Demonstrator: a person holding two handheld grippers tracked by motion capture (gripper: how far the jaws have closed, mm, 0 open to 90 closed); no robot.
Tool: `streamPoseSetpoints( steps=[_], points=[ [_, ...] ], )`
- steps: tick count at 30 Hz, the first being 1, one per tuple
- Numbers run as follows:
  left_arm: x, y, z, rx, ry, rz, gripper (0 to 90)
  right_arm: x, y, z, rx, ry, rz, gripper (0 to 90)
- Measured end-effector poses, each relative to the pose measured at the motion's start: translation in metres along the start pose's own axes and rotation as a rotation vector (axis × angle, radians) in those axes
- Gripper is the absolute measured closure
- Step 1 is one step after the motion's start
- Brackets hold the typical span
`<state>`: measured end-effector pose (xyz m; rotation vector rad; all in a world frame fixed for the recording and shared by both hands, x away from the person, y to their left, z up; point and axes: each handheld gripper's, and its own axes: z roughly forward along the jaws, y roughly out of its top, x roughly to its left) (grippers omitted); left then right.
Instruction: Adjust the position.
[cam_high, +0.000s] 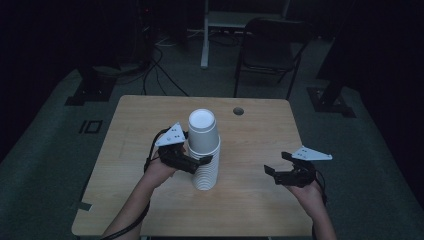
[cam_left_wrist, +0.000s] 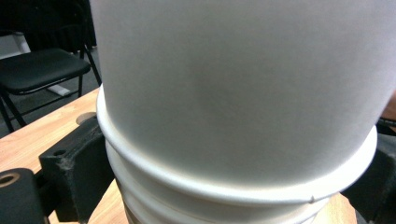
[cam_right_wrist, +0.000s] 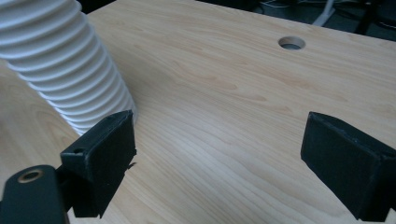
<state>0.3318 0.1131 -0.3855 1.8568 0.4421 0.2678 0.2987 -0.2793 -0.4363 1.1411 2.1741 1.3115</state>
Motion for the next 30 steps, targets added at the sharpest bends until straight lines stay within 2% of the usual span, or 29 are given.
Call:
streamPoseSetpoints(
  steps=[3,6,7,9,10,15,17,19,23,24,30],
  points=[
    [0.000,0.000,0.000,0.001,0.000,0.000,5.1,0.002,0.005,-0.001,-0.003,-0.009,-0.019,9.7],
    [0.000,-0.001,-0.001,-0.005,0.001,0.000,5.1,0.008,0.017,-0.002,0.019,0.034,-0.035,9.9],
    [0.000,-0.001,-0.001,-0.007,0.002,-0.001,5.1,0.009,0.020,-0.004,0.014,0.063,-0.028,9.9],
    [0.000,-0.001,0.000,-0.007,0.001,-0.001,5.1,0.010,0.023,-0.006,-0.002,0.076,-0.028,10.1],
    [0.000,-0.001,0.000,-0.007,0.001,-0.002,5.1,0.014,0.028,-0.009,-0.020,0.102,-0.034,10.3],
    [0.000,-0.001,0.000,-0.007,0.000,-0.003,5.1,0.022,0.043,-0.016,-0.067,0.125,-0.057,10.3],
    [0.000,-0.001,0.000,-0.007,0.001,-0.004,5.1,0.025,0.048,-0.017,-0.083,0.126,-0.084,10.3],
    [0.000,-0.001,0.000,-0.003,0.001,-0.003,5.1,0.026,0.053,-0.017,-0.087,0.146,-0.085,10.3],
    [0.000,-0.001,0.000,-0.009,0.001,-0.004,5.1,0.030,0.063,-0.016,-0.096,0.151,-0.094,10.4],
    [0.000,-0.001,0.000,-0.009,0.000,-0.003,5.1,0.031,0.065,-0.016,-0.096,0.167,-0.095,10.3],
    [0.000,-0.001,0.000,-0.003,0.000,-0.004,5.1,0.039,0.083,-0.015,-0.111,0.192,-0.115,10.4]
  ],
)
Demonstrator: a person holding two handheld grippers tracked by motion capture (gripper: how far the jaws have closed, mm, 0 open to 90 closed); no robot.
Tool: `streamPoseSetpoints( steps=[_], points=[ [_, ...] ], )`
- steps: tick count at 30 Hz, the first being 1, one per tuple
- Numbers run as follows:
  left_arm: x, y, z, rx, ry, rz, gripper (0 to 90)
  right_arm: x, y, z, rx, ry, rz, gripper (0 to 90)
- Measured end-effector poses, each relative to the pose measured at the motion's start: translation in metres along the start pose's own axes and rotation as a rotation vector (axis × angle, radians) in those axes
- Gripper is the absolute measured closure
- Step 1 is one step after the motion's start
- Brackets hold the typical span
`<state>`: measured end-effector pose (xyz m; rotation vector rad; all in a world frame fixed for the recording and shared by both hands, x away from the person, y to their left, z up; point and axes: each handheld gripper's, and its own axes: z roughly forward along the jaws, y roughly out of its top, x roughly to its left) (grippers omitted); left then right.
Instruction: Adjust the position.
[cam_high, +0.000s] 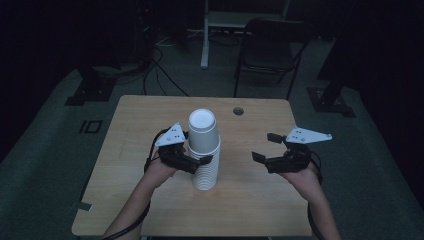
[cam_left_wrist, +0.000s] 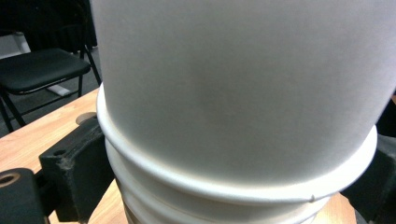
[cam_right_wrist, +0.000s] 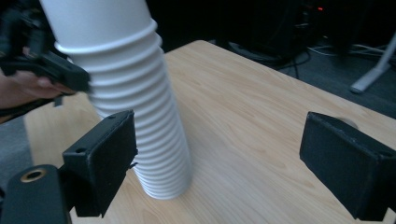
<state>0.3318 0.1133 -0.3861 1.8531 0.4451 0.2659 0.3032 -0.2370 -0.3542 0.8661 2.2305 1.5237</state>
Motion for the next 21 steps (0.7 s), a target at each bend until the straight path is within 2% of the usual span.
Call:
streamPoseSetpoints(
  steps=[8,11,14,15,16,21],
  points=[
    [0.000,0.000,0.000,-0.004,0.000,0.000,5.1,0.013,0.024,0.005,-0.043,0.067,-0.061,10.4],
    [0.001,0.000,0.000,0.001,-0.003,0.002,5.2,0.019,0.031,0.008,-0.067,0.107,-0.076,10.4],
    [0.000,0.000,0.000,-0.003,-0.004,0.001,5.1,0.025,0.036,0.013,-0.071,0.134,-0.094,10.4],
    [0.000,-0.001,0.000,-0.005,-0.003,0.001,5.2,0.028,0.037,0.015,-0.068,0.142,-0.103,12.9],
    [0.001,0.000,0.000,-0.005,-0.004,0.001,5.1,0.030,0.038,0.017,-0.068,0.130,-0.116,13.2],
    [0.001,-0.001,0.000,-0.009,-0.003,0.002,5.1,0.035,0.045,0.028,-0.070,0.166,-0.121,13.2]
  ],
)
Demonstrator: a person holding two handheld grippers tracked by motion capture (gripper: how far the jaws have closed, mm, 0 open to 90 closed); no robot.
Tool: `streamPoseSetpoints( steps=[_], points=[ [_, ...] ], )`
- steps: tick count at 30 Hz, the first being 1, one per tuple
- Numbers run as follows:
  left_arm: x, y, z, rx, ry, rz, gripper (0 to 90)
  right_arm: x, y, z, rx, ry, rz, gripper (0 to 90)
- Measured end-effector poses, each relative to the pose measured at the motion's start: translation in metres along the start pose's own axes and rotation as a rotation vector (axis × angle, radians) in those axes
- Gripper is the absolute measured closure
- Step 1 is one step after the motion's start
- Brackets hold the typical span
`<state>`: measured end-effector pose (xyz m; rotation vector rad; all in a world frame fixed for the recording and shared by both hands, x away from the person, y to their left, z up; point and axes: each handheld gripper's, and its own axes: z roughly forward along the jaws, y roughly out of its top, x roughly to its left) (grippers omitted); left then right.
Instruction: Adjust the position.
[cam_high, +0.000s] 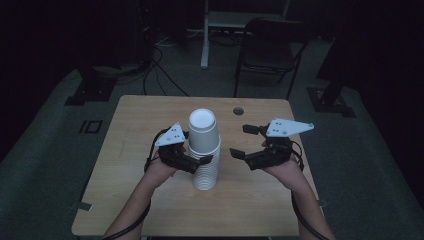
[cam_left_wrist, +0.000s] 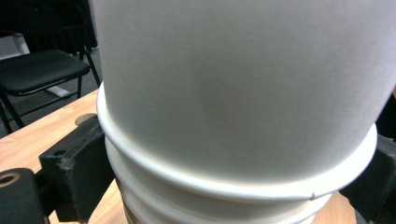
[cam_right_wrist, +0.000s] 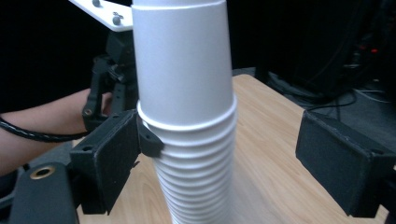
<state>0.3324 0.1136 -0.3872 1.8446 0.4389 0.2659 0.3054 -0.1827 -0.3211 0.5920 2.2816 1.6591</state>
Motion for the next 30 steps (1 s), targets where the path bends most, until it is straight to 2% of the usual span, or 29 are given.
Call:
streamPoseSetpoints(
  steps=[9,16,20,30],
  points=[
    [0.001,0.001,0.002,0.000,-0.003,-0.002,5.1,0.004,0.016,0.020,0.014,0.054,-0.054,13.3],
    [0.001,-0.001,0.000,-0.005,-0.004,0.001,5.1,0.002,0.030,0.034,0.006,0.070,-0.056,13.3],
    [0.000,-0.001,0.001,-0.008,-0.003,-0.002,5.1,0.004,0.037,0.041,0.003,0.102,-0.060,13.3],
    [0.001,0.000,0.001,-0.003,-0.006,0.000,5.1,0.008,0.051,0.057,0.005,0.139,-0.071,13.2]
  ],
)
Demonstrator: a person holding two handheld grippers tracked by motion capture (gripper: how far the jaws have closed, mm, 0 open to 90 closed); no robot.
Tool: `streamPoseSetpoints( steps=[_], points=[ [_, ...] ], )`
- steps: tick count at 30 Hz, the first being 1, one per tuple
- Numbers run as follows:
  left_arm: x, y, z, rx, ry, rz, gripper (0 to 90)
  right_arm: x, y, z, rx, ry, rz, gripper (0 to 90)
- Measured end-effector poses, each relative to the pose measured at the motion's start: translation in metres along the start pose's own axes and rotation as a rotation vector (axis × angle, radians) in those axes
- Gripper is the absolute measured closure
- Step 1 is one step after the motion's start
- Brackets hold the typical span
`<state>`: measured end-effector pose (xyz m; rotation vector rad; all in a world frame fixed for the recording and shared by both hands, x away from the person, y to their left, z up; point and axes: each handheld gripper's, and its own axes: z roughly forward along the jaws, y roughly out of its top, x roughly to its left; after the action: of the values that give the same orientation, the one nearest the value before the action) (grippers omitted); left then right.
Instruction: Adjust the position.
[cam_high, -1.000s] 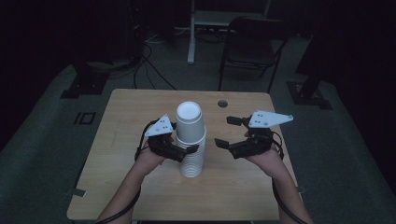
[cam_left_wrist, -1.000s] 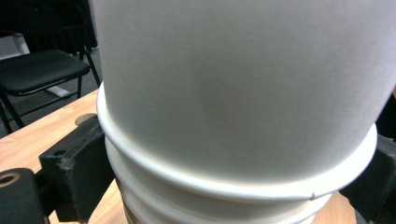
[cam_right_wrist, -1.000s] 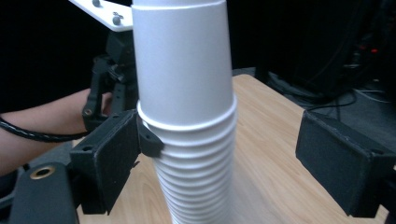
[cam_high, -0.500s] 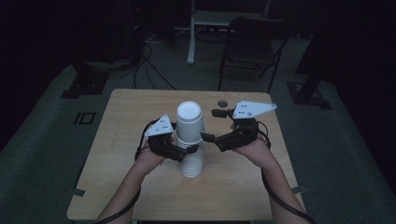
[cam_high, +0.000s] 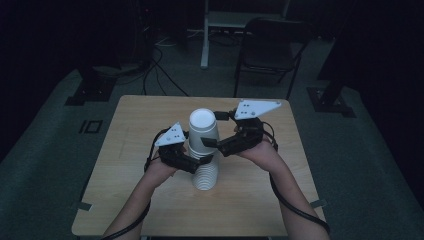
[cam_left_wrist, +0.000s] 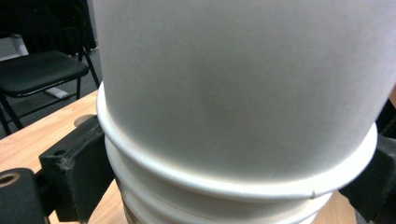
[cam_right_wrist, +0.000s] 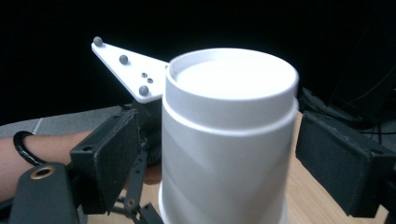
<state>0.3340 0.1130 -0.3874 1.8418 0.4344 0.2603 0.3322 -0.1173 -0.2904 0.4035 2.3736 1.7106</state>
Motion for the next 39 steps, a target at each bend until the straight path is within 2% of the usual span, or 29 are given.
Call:
streamPoseSetpoints(
  steps=[2,5,11,16,22,33,36,37,39],
  points=[
    [0.000,0.000,0.000,-0.001,-0.001,0.001,5.1,0.001,0.002,0.004,0.007,-0.015,-0.001,13.2],
    [-0.001,-0.001,-0.001,-0.004,0.000,0.002,5.1,0.000,0.002,0.006,0.008,-0.003,0.007,13.3],
    [-0.001,0.000,-0.001,0.001,0.001,0.004,5.1,0.001,0.004,0.014,0.015,-0.019,0.001,13.9],
    [-0.001,-0.001,-0.001,0.000,0.000,0.002,5.1,-0.002,0.003,0.017,0.007,-0.021,0.010,19.8],
    [-0.001,-0.001,-0.001,0.000,0.003,0.004,5.1,0.000,0.005,0.016,0.005,-0.038,0.005,20.9],
    [-0.001,-0.001,-0.001,-0.004,0.002,0.003,5.1,0.001,0.013,0.010,-0.021,-0.037,0.006,21.2],
    [-0.001,-0.001,-0.001,-0.003,0.002,0.004,5.1,0.000,0.017,0.007,-0.039,-0.027,0.013,21.3],
    [-0.001,-0.001,-0.001,-0.003,0.002,0.004,5.1,0.001,0.019,0.006,-0.048,-0.037,0.012,21.4],
    [-0.001,0.000,-0.001,0.002,0.002,0.004,5.1,0.002,0.024,0.003,-0.059,-0.037,-0.001,21.3]
  ],
)
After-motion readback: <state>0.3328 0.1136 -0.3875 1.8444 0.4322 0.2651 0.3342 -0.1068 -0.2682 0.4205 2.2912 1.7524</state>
